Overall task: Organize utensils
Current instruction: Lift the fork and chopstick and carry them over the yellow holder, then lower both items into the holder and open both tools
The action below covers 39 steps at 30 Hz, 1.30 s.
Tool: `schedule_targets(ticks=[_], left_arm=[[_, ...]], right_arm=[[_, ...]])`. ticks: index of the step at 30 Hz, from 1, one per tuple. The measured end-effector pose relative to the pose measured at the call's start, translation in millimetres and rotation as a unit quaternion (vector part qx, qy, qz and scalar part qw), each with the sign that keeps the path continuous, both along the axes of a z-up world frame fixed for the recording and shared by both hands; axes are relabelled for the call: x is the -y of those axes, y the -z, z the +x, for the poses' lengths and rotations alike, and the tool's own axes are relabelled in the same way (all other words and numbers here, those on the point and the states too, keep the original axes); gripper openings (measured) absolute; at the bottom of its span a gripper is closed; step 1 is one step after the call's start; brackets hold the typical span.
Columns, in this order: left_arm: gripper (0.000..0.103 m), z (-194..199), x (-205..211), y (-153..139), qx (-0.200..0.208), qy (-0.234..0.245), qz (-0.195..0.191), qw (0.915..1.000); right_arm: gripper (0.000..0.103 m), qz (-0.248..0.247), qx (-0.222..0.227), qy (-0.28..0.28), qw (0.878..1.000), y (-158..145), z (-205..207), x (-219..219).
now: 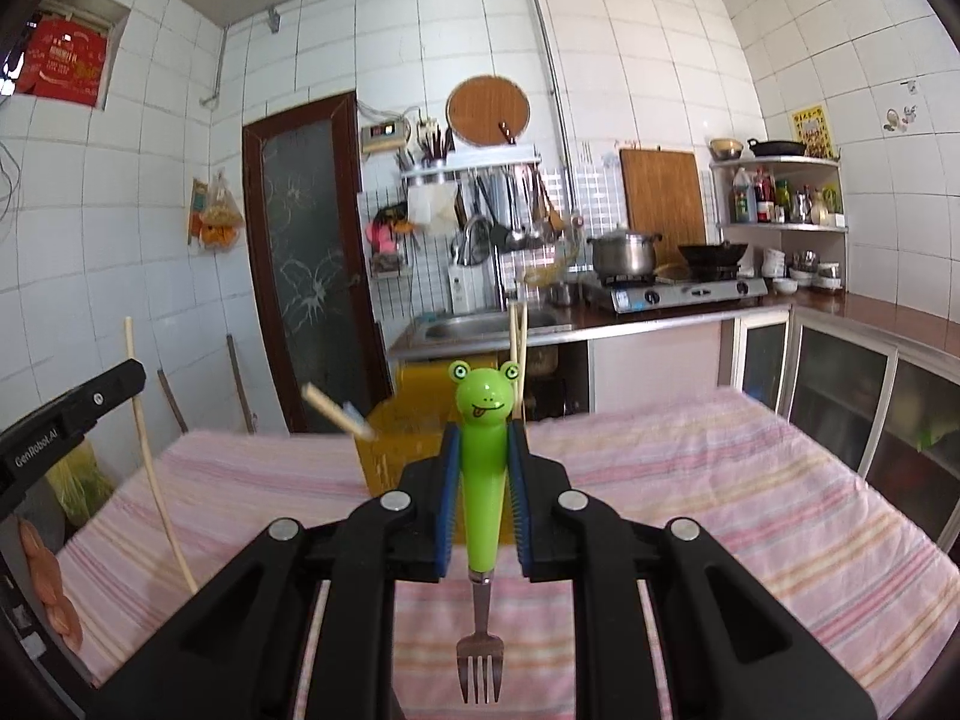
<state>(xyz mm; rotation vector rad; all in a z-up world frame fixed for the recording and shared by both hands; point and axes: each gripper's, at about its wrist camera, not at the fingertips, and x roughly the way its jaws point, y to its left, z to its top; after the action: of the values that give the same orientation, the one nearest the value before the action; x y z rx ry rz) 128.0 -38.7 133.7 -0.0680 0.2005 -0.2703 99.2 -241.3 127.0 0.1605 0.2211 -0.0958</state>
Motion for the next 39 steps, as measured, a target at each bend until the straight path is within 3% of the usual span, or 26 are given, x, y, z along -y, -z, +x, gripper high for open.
schedule_targets(ticks=[11, 17, 25, 32, 39], left_arm=[[0.005, 58.9, 44.8, -79.9, 0.065, 0.003, -0.006, 0.9979], [0.005, 112.8, 64.3, -98.7, 0.072, 0.003, -0.026, 0.9970], [0.005, 178.3, 87.5, -68.9, 0.045, 0.009, -0.039, 0.9982], [0.004, 211.4, 107.2, -21.5, 0.023, 0.004, -0.012, 0.9997], [0.005, 228.3, 106.9, 7.9, -0.005, -0.003, 0.010, 0.9999]], right_arm=[[0.016, 0.009, 0.051, 0.011, 0.999, -81.5, 65.8, 30.8], [0.016, 0.017, 0.064, 0.011, 0.998, -98.3, 106.7, 43.0], [0.016, 0.011, 0.058, 0.002, 0.998, -72.9, 152.9, 48.4], [0.016, 0.015, 0.034, -0.007, 0.999, -40.5, 185.4, 50.5], [0.016, 0.031, -0.009, -0.018, 0.999, -12.2, 196.0, 52.7]])
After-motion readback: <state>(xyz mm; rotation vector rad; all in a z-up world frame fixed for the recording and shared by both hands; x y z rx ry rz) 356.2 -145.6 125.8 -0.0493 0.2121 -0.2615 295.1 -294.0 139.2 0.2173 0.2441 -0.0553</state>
